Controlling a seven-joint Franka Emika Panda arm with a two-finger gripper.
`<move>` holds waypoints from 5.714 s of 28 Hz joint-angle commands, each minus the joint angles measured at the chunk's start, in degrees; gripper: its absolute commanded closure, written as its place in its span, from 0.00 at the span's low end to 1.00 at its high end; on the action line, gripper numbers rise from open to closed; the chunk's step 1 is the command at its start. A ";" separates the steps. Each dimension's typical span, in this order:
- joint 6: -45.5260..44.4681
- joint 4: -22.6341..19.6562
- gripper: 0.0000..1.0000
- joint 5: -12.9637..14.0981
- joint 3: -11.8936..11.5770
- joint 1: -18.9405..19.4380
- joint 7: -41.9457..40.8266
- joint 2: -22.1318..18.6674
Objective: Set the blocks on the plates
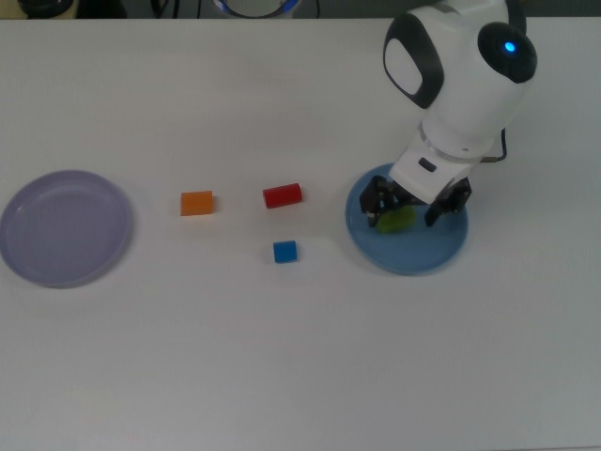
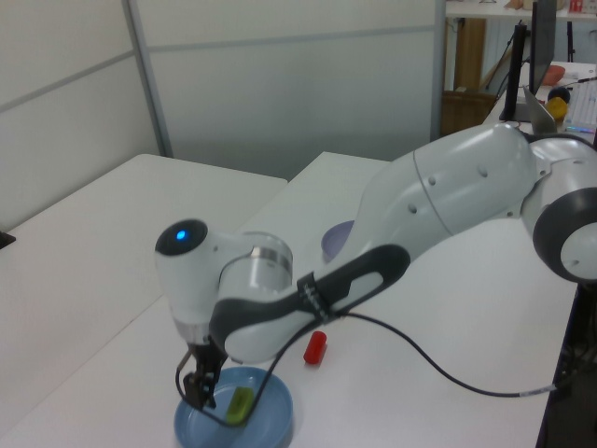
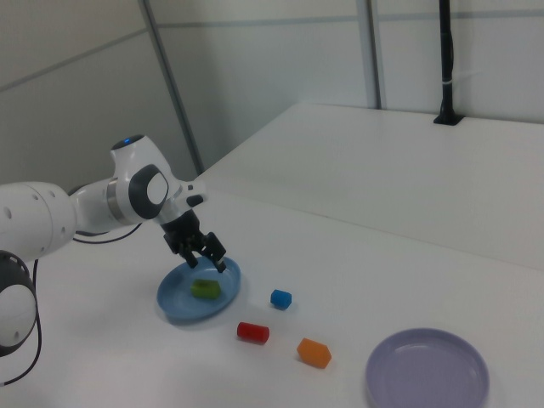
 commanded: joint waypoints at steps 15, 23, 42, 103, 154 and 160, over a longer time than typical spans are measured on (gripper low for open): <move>-2.05 -12.57 0.00 13.02 -0.80 -18.86 -28.00 -11.56; 0.94 -16.79 0.00 12.76 -5.01 -19.21 -33.81 -11.65; 6.30 -21.27 0.13 12.15 -8.89 -19.30 -36.28 -10.60; 2.61 -12.31 0.00 0.54 3.59 -0.84 -7.36 -6.55; 16.76 -9.41 1.00 5.82 1.22 -17.36 -15.71 -0.22; 15.53 -9.49 1.00 5.64 1.22 -18.68 -16.67 -0.75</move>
